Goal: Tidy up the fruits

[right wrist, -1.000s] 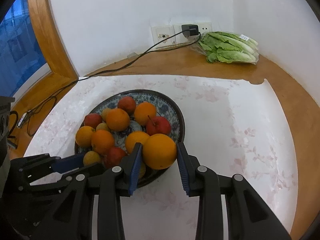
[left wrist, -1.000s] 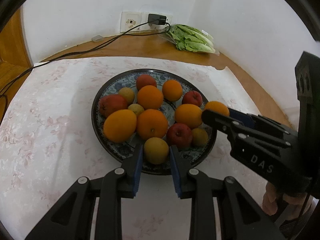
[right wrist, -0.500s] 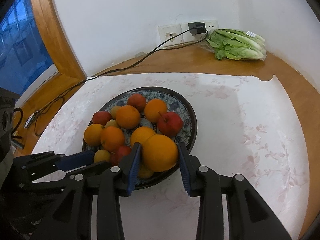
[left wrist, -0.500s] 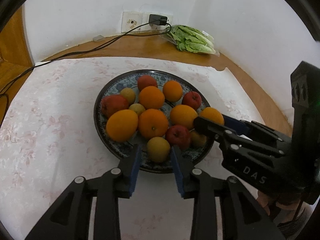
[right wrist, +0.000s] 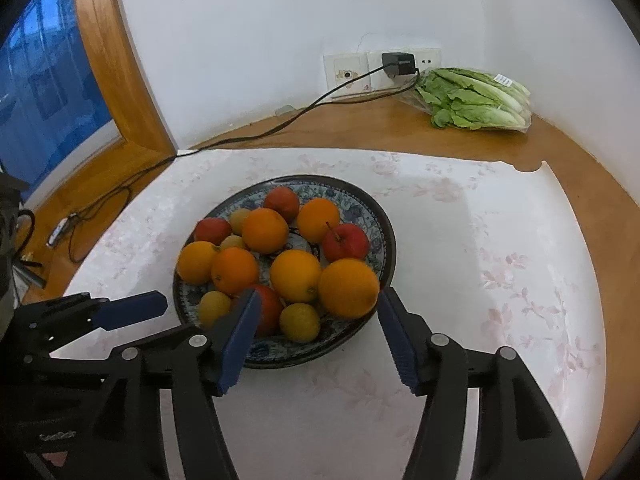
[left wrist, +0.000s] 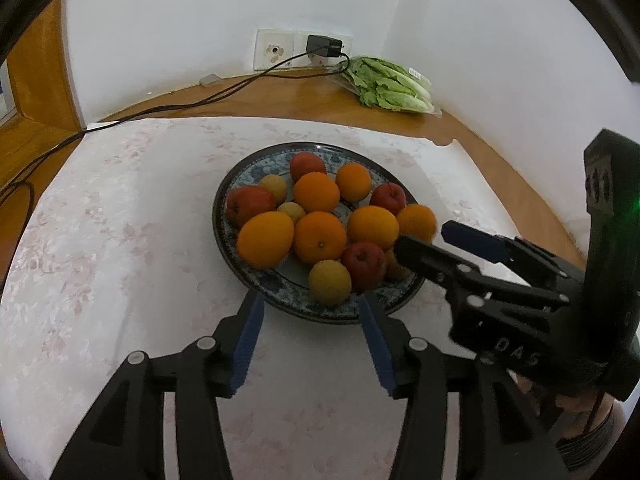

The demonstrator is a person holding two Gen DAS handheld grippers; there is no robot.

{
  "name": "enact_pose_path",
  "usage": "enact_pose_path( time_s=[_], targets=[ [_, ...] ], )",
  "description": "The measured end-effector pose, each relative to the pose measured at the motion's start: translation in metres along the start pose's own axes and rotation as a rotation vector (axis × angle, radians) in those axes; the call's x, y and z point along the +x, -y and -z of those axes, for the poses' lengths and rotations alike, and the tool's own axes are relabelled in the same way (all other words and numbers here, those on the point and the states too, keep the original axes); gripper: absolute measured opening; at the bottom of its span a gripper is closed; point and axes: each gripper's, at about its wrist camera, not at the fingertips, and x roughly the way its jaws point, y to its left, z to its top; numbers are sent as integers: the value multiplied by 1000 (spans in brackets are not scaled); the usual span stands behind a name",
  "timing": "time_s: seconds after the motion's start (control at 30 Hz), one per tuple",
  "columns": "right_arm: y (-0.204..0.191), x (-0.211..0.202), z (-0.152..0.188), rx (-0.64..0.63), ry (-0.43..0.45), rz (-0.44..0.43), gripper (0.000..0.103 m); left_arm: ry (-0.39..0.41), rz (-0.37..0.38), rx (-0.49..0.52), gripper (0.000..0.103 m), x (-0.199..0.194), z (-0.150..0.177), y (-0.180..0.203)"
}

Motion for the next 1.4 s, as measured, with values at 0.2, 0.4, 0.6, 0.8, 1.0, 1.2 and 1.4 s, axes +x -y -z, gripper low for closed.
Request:
enact_pose_path(
  time_s=[0.2, 0.4, 0.6, 0.8, 1.0, 1.2, 1.4],
  targets=[
    [-3, -12, 3, 17, 21, 8, 64, 16, 9, 15, 58, -13, 4, 2],
    [-6, -27, 7, 34, 41, 2, 65, 23, -6, 20, 59, -21, 10, 3],
    [-10, -38, 15, 38, 41, 0, 65, 34, -35, 2, 59, -28, 16, 0],
    [-11, -48, 27, 53, 21, 19, 65, 45, -85, -7, 64, -28, 20, -3],
    [-12, -43, 43, 77, -29, 35, 65, 17, -110, -14, 65, -17, 27, -3],
    [-14, -33, 53, 86, -60, 82, 65, 0, -145, -27, 69, -7, 32, -4],
    [-12, -22, 60, 105, -96, 92, 65, -24, -172, -37, 71, 3, 35, -6]
  ],
)
